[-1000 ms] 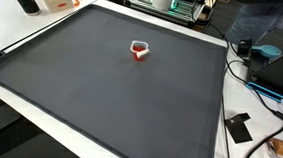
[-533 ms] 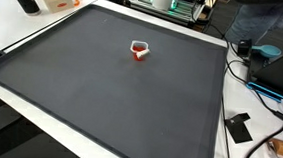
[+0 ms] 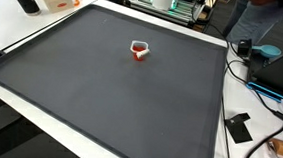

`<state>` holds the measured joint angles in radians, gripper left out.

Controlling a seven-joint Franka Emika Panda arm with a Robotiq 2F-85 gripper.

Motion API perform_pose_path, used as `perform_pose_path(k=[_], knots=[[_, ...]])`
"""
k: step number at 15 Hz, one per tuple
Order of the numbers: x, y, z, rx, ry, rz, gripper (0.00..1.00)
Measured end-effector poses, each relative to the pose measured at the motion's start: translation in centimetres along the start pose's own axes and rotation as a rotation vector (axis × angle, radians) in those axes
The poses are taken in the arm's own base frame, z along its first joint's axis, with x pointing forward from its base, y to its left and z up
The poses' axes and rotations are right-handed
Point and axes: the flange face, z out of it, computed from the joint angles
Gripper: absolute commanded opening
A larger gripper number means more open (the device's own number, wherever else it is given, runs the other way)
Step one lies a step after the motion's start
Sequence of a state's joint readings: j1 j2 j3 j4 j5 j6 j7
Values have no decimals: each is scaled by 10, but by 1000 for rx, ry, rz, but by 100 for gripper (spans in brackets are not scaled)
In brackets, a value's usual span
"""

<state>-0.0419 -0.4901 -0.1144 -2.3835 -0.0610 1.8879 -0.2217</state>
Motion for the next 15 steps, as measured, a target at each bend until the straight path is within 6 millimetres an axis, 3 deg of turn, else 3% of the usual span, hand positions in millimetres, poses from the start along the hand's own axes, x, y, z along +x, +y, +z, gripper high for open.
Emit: perform_pose_path(k=[14, 15], knots=[[0, 0, 0, 0, 0, -1, 24], [0, 0, 0, 0, 0, -1, 6]])
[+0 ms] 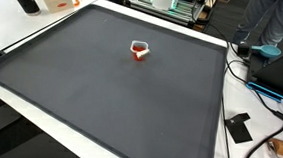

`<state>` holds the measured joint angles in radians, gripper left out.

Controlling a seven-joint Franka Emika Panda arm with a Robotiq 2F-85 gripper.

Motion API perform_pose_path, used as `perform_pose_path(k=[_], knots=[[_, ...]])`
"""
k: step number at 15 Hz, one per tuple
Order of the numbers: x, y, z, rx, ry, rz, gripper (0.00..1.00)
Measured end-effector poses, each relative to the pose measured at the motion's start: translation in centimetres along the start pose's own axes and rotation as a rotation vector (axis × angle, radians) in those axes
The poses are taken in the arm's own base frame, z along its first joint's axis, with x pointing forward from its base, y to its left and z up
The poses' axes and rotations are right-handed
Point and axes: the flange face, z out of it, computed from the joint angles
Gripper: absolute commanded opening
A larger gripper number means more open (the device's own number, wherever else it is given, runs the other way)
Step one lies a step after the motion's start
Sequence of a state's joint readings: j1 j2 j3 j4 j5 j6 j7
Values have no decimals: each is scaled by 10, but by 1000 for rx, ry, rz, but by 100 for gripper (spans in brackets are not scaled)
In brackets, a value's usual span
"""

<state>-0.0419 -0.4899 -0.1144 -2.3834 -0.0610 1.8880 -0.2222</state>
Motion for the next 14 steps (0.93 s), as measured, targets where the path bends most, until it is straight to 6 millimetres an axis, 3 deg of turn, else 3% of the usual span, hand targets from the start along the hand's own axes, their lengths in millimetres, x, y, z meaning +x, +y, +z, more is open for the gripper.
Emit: perform_pose_path(k=[3, 5, 14], knots=[[1, -4, 1, 8, 0, -4, 6], [9, -18, 4, 36, 1, -23, 6], [87, -137, 33, 89, 80, -71, 6]])
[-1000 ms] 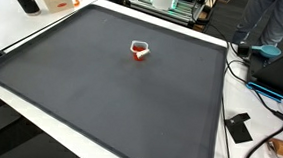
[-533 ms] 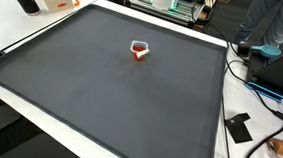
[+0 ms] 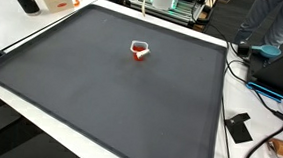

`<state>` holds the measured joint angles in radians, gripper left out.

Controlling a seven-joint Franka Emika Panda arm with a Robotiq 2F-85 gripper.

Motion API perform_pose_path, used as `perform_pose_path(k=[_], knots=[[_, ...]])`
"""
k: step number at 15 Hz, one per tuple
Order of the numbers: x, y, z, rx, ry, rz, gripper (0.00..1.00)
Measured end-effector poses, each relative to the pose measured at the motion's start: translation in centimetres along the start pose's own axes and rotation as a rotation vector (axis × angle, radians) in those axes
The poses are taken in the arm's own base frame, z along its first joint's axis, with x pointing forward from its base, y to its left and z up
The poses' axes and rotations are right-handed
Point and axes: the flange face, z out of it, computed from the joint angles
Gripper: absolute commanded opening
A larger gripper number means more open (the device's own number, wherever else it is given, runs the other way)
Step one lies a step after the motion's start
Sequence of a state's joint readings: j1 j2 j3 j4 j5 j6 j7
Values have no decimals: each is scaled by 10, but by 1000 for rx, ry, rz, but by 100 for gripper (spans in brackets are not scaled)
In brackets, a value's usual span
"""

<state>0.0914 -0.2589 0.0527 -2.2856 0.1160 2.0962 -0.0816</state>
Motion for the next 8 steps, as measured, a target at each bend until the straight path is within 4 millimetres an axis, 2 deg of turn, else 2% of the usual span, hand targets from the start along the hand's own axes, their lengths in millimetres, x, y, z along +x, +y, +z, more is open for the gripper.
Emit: perform_pose_path(k=[4, 8], knots=[[31, -42, 22, -99, -14, 32, 6], [53, -79, 34, -240, -3, 48, 6]])
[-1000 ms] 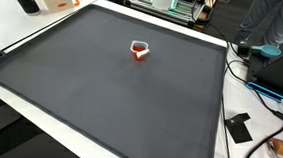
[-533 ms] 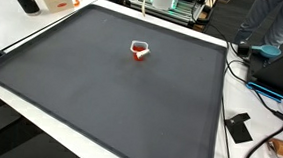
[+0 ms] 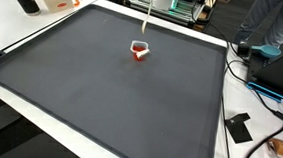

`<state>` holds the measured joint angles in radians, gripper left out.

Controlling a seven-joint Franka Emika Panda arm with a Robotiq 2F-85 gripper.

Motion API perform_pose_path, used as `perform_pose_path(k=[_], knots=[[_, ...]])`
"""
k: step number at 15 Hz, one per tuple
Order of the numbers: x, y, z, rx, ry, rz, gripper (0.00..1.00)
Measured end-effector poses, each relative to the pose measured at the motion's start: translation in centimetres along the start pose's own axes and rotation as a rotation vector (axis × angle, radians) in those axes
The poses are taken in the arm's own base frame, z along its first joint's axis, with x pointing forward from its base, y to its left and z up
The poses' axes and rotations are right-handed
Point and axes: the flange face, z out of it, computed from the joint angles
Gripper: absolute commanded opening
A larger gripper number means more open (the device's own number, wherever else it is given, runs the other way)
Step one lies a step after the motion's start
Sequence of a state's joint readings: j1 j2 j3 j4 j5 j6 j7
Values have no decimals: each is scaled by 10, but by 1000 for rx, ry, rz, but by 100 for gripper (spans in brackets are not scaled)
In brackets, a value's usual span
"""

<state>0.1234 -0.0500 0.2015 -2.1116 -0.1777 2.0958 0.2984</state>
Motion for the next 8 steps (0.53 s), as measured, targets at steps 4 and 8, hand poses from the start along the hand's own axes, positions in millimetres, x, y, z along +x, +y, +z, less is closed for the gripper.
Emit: perform_pose_path(k=[4, 8], knots=[[11, -29, 2, -149, -4, 14, 6], [16, -50, 8, -270, -23, 19, 6]])
